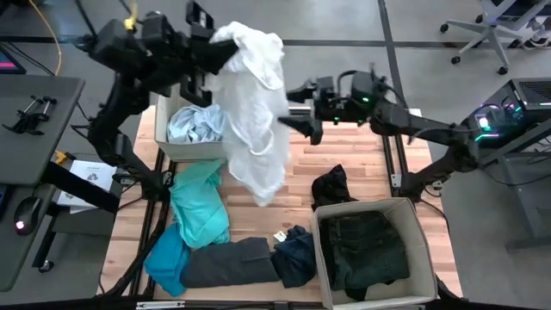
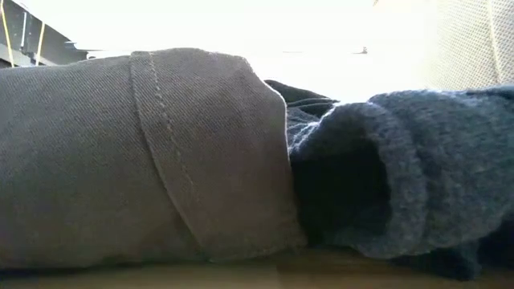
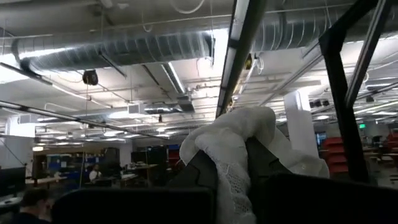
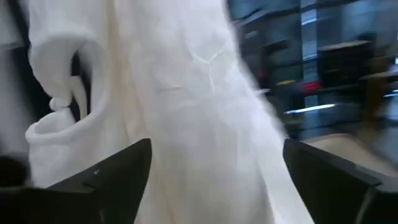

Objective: Sort clothes
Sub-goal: Put the white shirt into the top laundry organizer

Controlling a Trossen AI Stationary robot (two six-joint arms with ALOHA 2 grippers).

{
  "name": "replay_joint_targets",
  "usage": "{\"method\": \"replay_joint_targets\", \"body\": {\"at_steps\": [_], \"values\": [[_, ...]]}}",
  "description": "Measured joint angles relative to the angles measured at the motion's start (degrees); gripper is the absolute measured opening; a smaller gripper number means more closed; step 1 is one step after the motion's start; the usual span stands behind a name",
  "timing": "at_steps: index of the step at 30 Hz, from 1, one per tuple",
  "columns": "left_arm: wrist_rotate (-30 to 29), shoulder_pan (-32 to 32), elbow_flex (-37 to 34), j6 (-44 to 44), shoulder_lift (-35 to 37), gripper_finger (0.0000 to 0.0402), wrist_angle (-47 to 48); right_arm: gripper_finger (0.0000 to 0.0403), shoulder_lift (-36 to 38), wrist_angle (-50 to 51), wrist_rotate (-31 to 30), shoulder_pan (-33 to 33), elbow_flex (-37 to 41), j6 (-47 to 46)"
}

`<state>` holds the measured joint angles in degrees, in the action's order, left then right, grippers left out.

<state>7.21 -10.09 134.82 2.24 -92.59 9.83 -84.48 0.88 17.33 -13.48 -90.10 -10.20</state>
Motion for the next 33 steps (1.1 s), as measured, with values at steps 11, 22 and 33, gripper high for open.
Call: {"method": "replay_joint_targets", "body": {"at_steps": [11,22,33], "values": [[-12.3,-8.5,0.0,8.4,-0.1,0.0000,14.5,0.0267,-16.1,0.1,27.4,5.3,-13.2,-1.9],[-24.8,-15.1,-3.4,2.9,0.5,0.0004,55.6,0.0028,-15.8,3.8,17.2,11.2,-24.5,-3.5],[-18.6,-15.5,-32.8,-3.8,13.2,0.0106,56.8,0.0006,-12.6,41.9,-4.0,11.0,-42.1,-0.1]]}}
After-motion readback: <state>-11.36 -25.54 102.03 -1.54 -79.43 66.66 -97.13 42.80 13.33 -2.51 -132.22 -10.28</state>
